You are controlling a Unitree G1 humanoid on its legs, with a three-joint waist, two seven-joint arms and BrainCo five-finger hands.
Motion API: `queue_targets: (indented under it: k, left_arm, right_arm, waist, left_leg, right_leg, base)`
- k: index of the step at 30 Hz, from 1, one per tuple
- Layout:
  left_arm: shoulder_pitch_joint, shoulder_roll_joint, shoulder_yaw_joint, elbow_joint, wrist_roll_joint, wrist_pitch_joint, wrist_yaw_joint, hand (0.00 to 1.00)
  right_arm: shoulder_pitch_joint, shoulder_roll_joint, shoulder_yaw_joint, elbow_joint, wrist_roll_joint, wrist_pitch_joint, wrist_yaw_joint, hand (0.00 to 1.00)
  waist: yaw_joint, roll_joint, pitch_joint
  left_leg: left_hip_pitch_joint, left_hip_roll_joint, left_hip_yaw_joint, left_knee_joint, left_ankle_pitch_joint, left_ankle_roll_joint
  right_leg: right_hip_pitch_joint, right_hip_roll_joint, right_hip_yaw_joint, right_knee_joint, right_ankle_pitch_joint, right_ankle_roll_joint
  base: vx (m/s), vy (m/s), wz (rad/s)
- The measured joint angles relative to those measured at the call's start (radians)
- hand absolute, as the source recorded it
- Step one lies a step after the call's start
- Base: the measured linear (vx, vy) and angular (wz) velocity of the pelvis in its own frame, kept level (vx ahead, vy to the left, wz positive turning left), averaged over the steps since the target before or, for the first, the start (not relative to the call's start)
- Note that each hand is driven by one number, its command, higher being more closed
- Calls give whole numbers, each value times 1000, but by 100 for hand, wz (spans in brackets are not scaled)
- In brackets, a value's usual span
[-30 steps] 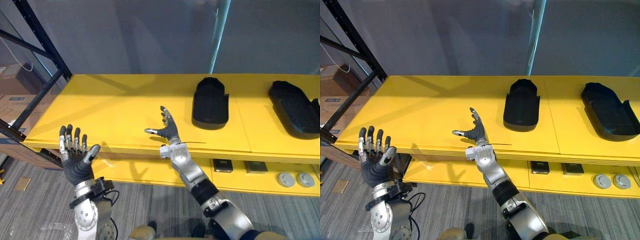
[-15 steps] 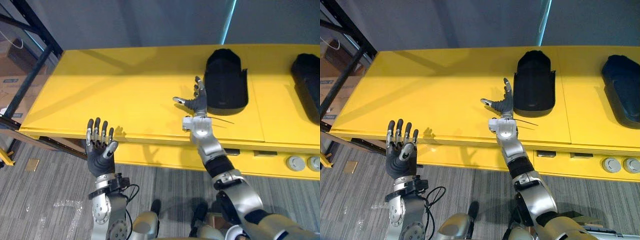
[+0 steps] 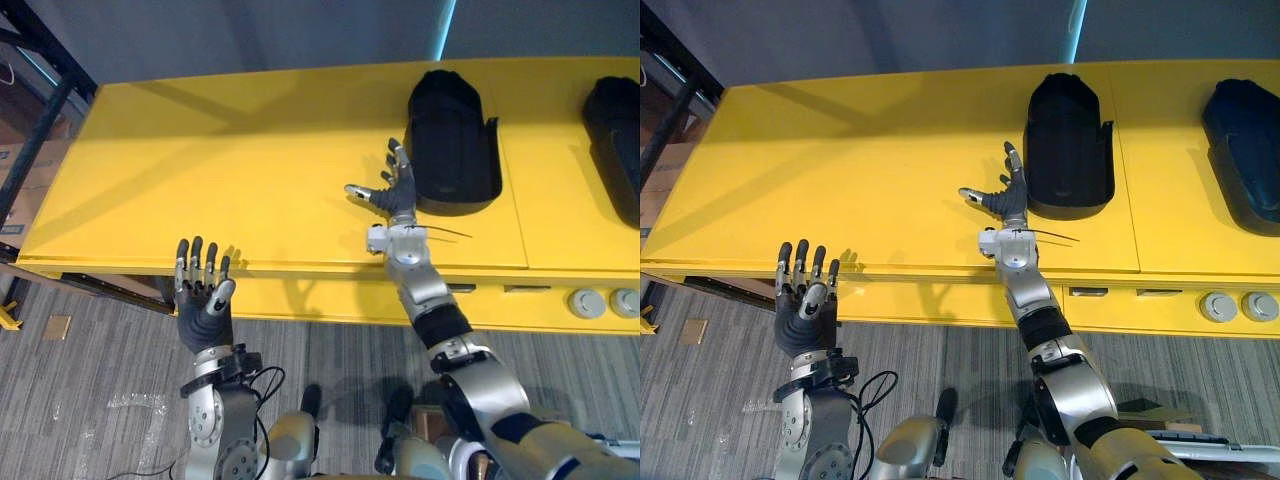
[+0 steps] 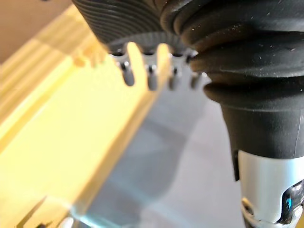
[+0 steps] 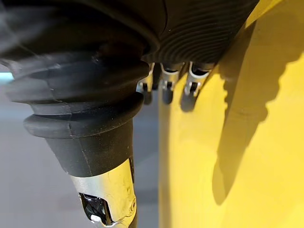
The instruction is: Walk over and take plastic housings, then place them on the shelf
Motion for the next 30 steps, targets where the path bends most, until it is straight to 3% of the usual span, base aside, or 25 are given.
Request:
queue_targets:
  k: [4,9,13,15,17,19,21,25,27,30]
  left_arm:
    - [2,0,0,-3,2,0,0,0]
    - [4,2,2,-2,20,-18,-2,0]
    - [-1,18,12,-1,92,-54,-3,0]
    - [-2,45,24,-1,135,-71,-3,0]
    - [-42,73,42,6,170,-84,-2,0]
    - [-79,83,52,27,187,-88,-1,0]
    - [-112,82,51,54,206,-88,0,0]
    - [-165,76,32,71,208,-87,0,0]
    - [-197,73,8,103,208,-86,-1,0]
    - [-201,54,-1,111,210,-87,7,0]
  right_arm:
    - [16,-6,37,-40,40,-26,86,0]
    - [131,-7,215,-430,117,-36,305,0]
    - [206,-12,232,-675,211,-32,416,0]
    - [279,-36,214,-787,249,-29,459,0]
    - [388,-63,138,-884,304,-30,483,0]
    - [478,-75,55,-918,317,-30,466,0]
    - [568,-82,-22,-945,308,-31,428,0]
    - [710,-82,-136,-979,246,-30,323,0]
    - [819,-80,-231,-999,190,-15,228,0]
    - [947,-59,-351,-1026,192,-12,184,0]
  waist:
    - [0,0,0]
    - [-4,-1,0]
    - [-20,-11,-6]
    - [-34,-34,-22]
    - [-59,-77,-50]
    - [-72,-103,-84]
    - [-108,-114,-128]
    - [-158,-96,-151]
    - [-182,-75,-165]
    - [-229,-65,-176]
  left_leg:
    - [0,1,2,1,-5,0]
    - [19,2,24,2,-19,5]
    - [47,2,51,0,-29,11]
    - [67,6,83,-1,-40,14]
    - [87,12,135,-1,-54,17]
    - [106,20,188,1,-70,16]
    - [117,25,244,1,-83,17]
    - [169,42,347,3,-112,14]
    - [196,51,403,4,-129,14]
    - [208,55,454,4,-138,17]
  right_leg:
    - [0,0,2,0,0,0]
    - [6,1,26,0,-2,2]
    - [22,2,49,0,-4,5]
    - [23,5,78,0,-5,7]
    - [17,13,123,0,-3,10]
    - [7,24,172,-1,-1,13]
    - [-11,34,227,0,6,17]
    - [-13,63,324,0,17,20]
    - [-16,83,381,0,23,20]
    - [-30,101,428,-1,29,21]
  base:
    - [0,0,0]
    - [17,26,-13]
    - [9,35,-19]
    - [10,45,-46]
    - [8,39,-63]
    - [18,27,-80]
    - [36,23,-83]
    - [33,20,-80]
    - [15,15,-78]
    - [-14,5,-55]
